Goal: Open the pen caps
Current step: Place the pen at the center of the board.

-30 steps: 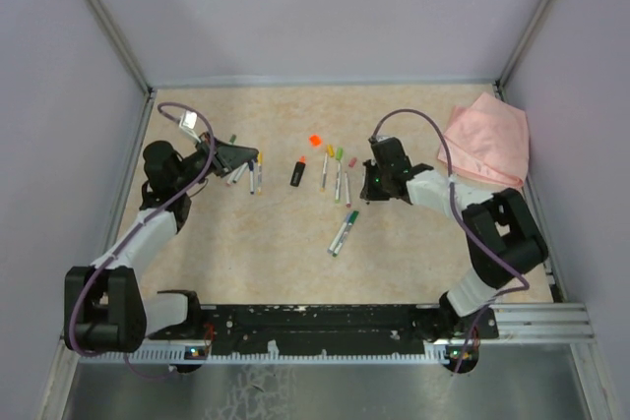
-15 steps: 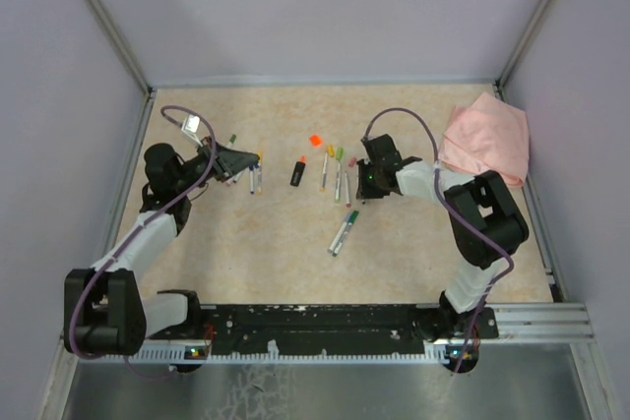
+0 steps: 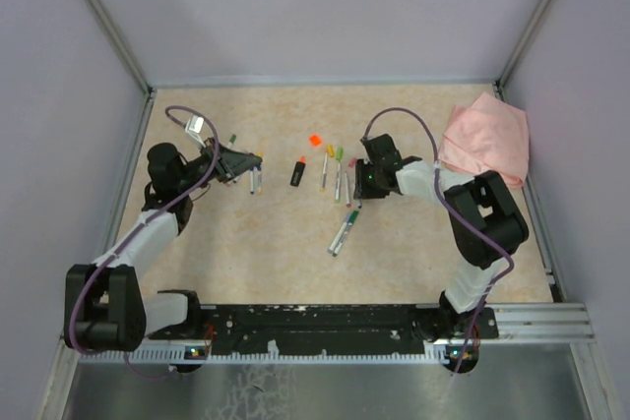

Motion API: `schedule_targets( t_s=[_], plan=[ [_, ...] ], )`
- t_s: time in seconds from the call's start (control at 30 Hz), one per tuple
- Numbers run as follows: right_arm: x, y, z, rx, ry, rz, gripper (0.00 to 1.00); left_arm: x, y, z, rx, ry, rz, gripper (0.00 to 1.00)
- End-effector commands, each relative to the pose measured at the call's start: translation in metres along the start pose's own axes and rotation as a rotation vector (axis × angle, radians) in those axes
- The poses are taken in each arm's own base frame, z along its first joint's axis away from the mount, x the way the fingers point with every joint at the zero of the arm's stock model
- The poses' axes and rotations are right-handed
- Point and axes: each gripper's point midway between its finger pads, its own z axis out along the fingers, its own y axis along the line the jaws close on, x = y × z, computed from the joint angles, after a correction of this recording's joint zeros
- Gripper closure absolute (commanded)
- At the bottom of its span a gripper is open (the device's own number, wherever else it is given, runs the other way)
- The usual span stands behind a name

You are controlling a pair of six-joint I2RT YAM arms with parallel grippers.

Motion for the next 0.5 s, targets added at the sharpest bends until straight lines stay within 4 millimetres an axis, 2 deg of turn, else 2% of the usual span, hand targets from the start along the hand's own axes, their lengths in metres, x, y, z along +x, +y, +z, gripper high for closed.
schedule_targets(
  t_s=[0.0,0.27,0.47],
  plan=[
    [-0.043,0.019,-0.026,-0.054,-0.131,-0.012,0.67,-0.002,-0.009,0.004,0.035,0.013,0.045,1.00],
    [-0.079,0.040,-0.074,-0.132,-0.281,-0.027,0.64,0.008,-0.014,0.019,0.039,0.050,0.073,1.00],
    [-0.098,0.052,-0.111,-0.224,-0.385,0.007,0.63,0.030,-0.020,0.048,0.034,0.124,0.108,1.00]
  ],
)
